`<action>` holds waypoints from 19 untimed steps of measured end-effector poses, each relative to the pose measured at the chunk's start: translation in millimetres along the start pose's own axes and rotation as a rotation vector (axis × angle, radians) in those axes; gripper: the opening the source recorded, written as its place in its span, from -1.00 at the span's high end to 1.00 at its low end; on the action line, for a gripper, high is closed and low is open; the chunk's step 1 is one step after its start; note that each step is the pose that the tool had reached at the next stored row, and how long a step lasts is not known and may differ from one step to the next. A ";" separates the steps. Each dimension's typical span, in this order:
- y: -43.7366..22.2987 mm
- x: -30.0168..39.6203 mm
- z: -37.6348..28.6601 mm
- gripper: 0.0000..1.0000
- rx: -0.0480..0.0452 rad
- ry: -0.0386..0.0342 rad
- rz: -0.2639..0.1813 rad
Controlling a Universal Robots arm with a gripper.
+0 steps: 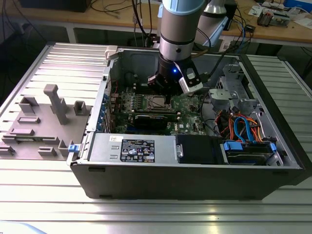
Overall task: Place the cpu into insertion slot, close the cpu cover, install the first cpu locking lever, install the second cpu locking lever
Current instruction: 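Install the second cpu locking lever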
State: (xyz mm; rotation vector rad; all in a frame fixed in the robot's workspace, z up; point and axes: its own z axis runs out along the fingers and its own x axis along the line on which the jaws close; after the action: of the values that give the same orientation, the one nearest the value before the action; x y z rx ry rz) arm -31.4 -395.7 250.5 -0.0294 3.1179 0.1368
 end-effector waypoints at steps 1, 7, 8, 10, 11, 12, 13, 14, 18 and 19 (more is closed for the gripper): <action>0.0 0.0 0.0 0.79 0.0000 0.0001 0.000; 0.3 -0.1 -5.4 0.79 0.0001 0.0001 0.000; 0.6 -0.2 -8.3 0.79 0.0000 0.0000 0.000; 1.1 -0.3 -13.7 0.79 0.0001 0.0000 0.000; 1.2 -0.3 -15.2 0.79 0.0000 0.0000 0.000; 1.3 -0.3 -16.0 0.79 0.0000 0.0000 0.000; 1.0 -0.4 -15.9 0.79 -0.0002 -0.0001 0.000; 0.4 -0.4 -16.0 0.79 -0.0001 0.0001 0.000; -2.7 3.2 -15.8 0.79 -0.0002 0.0004 0.000; -2.9 3.5 -15.7 0.79 -0.0014 0.0030 0.000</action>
State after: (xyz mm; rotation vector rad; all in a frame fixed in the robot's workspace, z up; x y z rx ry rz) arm -35.2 -400.0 265.9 -0.0296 3.1208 0.1391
